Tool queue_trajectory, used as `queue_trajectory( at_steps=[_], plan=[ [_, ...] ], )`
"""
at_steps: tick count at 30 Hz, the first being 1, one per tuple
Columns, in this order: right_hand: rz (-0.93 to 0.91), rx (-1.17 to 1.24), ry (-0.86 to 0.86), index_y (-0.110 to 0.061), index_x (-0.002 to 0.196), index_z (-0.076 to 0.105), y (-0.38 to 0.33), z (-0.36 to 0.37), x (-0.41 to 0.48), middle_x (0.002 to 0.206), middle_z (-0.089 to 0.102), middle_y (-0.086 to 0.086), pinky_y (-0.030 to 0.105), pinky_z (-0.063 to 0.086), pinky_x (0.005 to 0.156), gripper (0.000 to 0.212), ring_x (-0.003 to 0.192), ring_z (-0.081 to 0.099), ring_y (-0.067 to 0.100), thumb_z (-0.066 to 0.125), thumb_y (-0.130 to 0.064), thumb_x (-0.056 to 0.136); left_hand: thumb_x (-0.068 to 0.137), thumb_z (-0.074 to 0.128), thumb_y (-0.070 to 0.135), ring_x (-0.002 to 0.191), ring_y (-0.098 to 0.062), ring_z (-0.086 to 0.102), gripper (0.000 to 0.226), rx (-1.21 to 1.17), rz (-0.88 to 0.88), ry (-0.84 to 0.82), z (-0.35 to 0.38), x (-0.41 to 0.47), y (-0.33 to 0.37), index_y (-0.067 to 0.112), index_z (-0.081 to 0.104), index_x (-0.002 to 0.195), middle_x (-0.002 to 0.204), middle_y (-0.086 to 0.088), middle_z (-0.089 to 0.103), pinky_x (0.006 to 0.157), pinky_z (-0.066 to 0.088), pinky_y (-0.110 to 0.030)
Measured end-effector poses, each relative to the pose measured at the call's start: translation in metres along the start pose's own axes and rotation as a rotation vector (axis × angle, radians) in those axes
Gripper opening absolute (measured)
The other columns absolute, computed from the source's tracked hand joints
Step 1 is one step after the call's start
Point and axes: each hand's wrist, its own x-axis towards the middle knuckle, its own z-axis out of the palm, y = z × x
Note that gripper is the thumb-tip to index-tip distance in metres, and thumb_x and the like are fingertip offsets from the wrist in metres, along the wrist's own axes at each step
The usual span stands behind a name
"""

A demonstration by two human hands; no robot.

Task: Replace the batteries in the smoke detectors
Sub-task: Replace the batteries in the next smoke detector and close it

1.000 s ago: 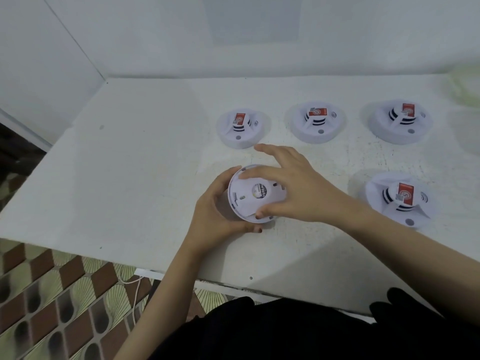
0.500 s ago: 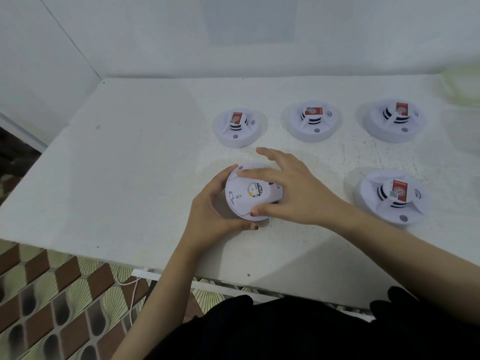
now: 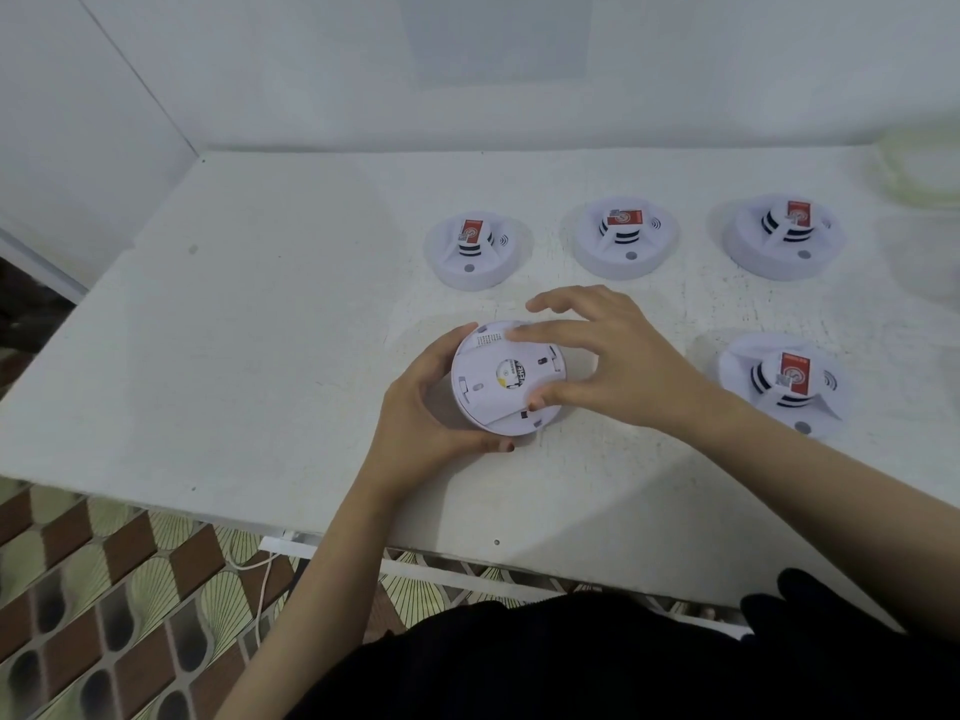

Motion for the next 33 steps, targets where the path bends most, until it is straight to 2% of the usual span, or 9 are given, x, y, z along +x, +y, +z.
queue_trajectory(
  at_steps=[6, 9, 14, 20, 23, 27, 30, 33],
  plan=[
    [-0.146, -0.147, 0.029, -0.021, 0.116, 0.067, -0.003, -0.002, 0.001, 0.12, 0.059, 0.001, 0.03, 0.03, 0.094, 0.054, 0.11, 0.048, 0.016, 0.062, -0.053, 0.073, 0.042, 0.099, 0.011, 0.125, -0.005, 0.053, 0.1, 0.003, 0.008, 0.016, 0.0, 0.0, -0.005, 0.022, 0.056, 0.132, 0.129, 0.011, 0.062, 0.101, 0.047, -0.027],
    [-0.216, -0.245, 0.035, -0.016, 0.117, 0.066, -0.003, -0.002, 0.003, 0.112, 0.063, 0.003, 0.027, 0.03, 0.089, 0.054, 0.101, 0.054, 0.021, 0.063, -0.05, 0.076, 0.039, 0.1, 0.016, 0.131, 0.003, 0.045, 0.107, 0.014, -0.021, 0.045, 0.001, -0.001, -0.006, 0.025, 0.053, 0.135, 0.14, 0.014, 0.052, 0.104, 0.042, -0.022],
    [-0.273, -0.334, 0.063, -0.013, 0.112, 0.068, -0.003, -0.003, 0.004, 0.105, 0.065, 0.003, 0.029, 0.032, 0.083, 0.053, 0.094, 0.057, 0.023, 0.068, -0.05, 0.075, 0.041, 0.092, 0.039, 0.123, -0.005, 0.055, 0.1, 0.024, 0.019, 0.048, 0.002, -0.001, -0.002, 0.022, 0.055, 0.132, 0.128, 0.012, 0.062, 0.098, 0.046, -0.02],
    [-0.279, -0.413, 0.096, -0.012, 0.107, 0.07, -0.006, -0.003, 0.004, 0.1, 0.067, 0.004, 0.03, 0.03, 0.077, 0.056, 0.086, 0.057, 0.025, 0.064, -0.057, 0.074, 0.046, 0.098, 0.029, 0.121, -0.007, 0.057, 0.096, 0.063, 0.061, 0.062, 0.003, 0.0, -0.002, 0.021, 0.055, 0.131, 0.125, 0.013, 0.064, 0.098, 0.048, -0.022],
    [-0.269, -0.433, 0.112, -0.011, 0.104, 0.069, -0.007, -0.003, 0.004, 0.097, 0.066, 0.004, 0.031, 0.029, 0.075, 0.056, 0.082, 0.056, 0.025, 0.066, -0.057, 0.072, 0.046, 0.099, 0.024, 0.119, -0.003, 0.057, 0.094, 0.09, 0.069, 0.079, 0.006, 0.0, -0.001, 0.023, 0.056, 0.13, 0.124, 0.014, 0.064, 0.096, 0.048, -0.019],
    [-0.257, -0.45, 0.139, -0.008, 0.098, 0.069, -0.009, 0.0, 0.004, 0.095, 0.066, 0.006, 0.034, 0.031, 0.072, 0.056, 0.078, 0.055, 0.026, 0.066, -0.055, 0.068, 0.046, 0.098, 0.026, 0.119, 0.003, 0.055, 0.095, 0.105, 0.058, 0.1, 0.008, -0.001, -0.001, 0.026, 0.055, 0.13, 0.124, 0.018, 0.063, 0.094, 0.045, -0.012],
    [-0.243, -0.453, 0.171, -0.005, 0.096, 0.068, -0.011, 0.004, 0.004, 0.092, 0.065, 0.008, 0.036, 0.032, 0.069, 0.058, 0.075, 0.053, 0.027, 0.062, -0.055, 0.069, 0.045, 0.099, 0.029, 0.12, 0.001, 0.055, 0.096, 0.113, 0.061, 0.101, 0.008, -0.002, -0.002, 0.027, 0.055, 0.131, 0.125, 0.017, 0.063, 0.094, 0.046, -0.014],
    [-0.216, -0.449, 0.194, -0.004, 0.094, 0.068, -0.014, 0.007, 0.002, 0.089, 0.064, 0.008, 0.035, 0.029, 0.068, 0.059, 0.071, 0.052, 0.027, 0.059, -0.057, 0.07, 0.045, 0.093, 0.043, 0.121, 0.0, 0.054, 0.095, 0.124, 0.081, 0.105, 0.007, -0.002, -0.004, 0.028, 0.055, 0.131, 0.126, 0.016, 0.062, 0.095, 0.045, -0.013]
  ],
)
